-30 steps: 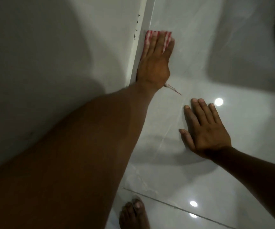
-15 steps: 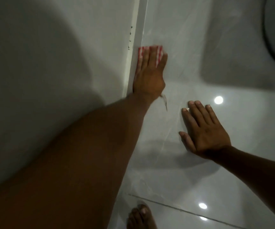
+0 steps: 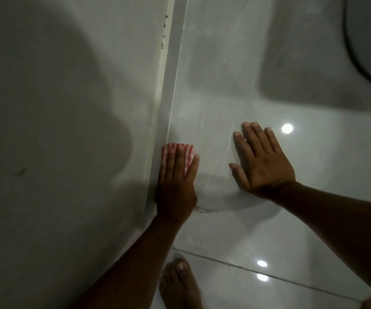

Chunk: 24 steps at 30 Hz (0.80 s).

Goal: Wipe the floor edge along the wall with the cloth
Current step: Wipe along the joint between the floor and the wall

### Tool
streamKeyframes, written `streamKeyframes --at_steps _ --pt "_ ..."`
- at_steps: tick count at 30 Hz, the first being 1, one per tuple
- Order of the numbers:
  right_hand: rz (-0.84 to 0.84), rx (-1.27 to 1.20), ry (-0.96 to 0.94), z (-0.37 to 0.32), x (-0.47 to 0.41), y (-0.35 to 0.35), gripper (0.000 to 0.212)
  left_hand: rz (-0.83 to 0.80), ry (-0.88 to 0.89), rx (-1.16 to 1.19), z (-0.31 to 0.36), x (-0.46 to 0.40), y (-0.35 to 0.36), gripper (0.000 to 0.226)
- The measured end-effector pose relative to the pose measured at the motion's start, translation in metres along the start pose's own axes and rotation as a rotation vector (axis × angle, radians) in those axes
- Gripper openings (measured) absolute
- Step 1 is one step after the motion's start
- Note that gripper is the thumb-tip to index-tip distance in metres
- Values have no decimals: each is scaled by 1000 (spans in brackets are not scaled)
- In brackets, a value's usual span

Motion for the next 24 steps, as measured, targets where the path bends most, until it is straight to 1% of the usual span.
streamKeyframes --at_steps 3,6,8,10,12,14,15,17,19,20,21,24 --pt "57 -15 -19 -2 0 -5 78 7 77 -7 4 -24 -8 61" --pt "143 -27 -42 -5 0 -13 76 58 157 -8 7 -88 -22 66" --pt "123 -37 -28 -3 1 -9 77 67 147 9 6 -127 -26 69" --pt "88 -43 -21 -1 1 -5 78 62 141 6 5 -137 -26 69" --pt "88 -56 -27 0 0 -7 78 87 175 23 4 -114 -25 65" --pt "113 -62 -42 -3 0 -10 77 111 191 23 3 -62 -21 59" --pt "123 -62 -44 -3 0 -10 77 97 173 26 3 -29 -16 58" --pt "134 -68 -40 -1 2 -11 77 6 136 7 4 35 -1 66" --pt "120 -80 -41 -1 2 -10 78 -109 92 -30 1 82 15 85" --pt "114 -86 -42 -2 1 -10 78 -134 80 -45 -2 90 21 89" --pt "114 -87 -44 -3 0 -10 78 -133 76 -35 -4 86 22 87" --pt "114 -90 -39 -2 0 -10 77 -40 80 -20 0 39 11 60"
Point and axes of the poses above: each hand's wrist, its own x-axis away from the middle knuckle, its own y-axis out of the palm, z = x × y, the point moved 9 cm from there along -x, towards the middle knuckle, and after that the axes turned 2 degrees about y, right-handed, at the moved point
